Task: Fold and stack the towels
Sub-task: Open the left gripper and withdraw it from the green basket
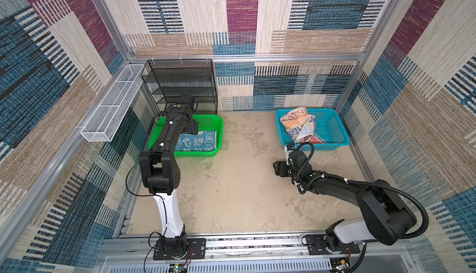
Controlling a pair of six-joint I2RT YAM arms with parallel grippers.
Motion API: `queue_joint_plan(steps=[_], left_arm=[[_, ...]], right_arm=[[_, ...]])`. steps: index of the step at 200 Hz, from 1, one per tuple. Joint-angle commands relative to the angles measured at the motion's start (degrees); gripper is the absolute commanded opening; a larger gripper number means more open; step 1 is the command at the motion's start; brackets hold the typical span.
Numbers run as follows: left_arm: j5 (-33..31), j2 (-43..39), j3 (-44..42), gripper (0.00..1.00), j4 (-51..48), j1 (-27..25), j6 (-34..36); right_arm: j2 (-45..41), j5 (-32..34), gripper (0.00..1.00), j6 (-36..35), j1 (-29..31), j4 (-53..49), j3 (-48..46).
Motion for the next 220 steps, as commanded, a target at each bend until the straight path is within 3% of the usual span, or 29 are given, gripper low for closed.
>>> queue_joint_plan(steps=[1,77,146,185,220], left_arm=[[7.6,-4.6,-4.7,0.98,5.3,-0.6,-2.2],[25.2,-21.7,-30.6,0.97,25.1,-8.5,-6.2],[33.1,-30.2,-53.3,0.91,49.0,-19.6,-7.2],[39.5,-30.3,-60.2,0.89,59.4,-24.4,-10.3],[41.1,-30.2,-60.7,0.91,58.5,-28.0,-8.2]], right_arm=[[0.1,-0.1,0.78,0.8,0.0,0.0,0.6],[1.4,-0.5,0.78,0.8,0.0,-1.1,2.4],[3.7,-4.1,0.82,0.7,0.1,0.9,4.5],[4.7,-7.4,0.83,-0.8,0.1,0.2,7.8],[3.7,-5.6,0.89,-1.6,0.1,-1.7,11.1]])
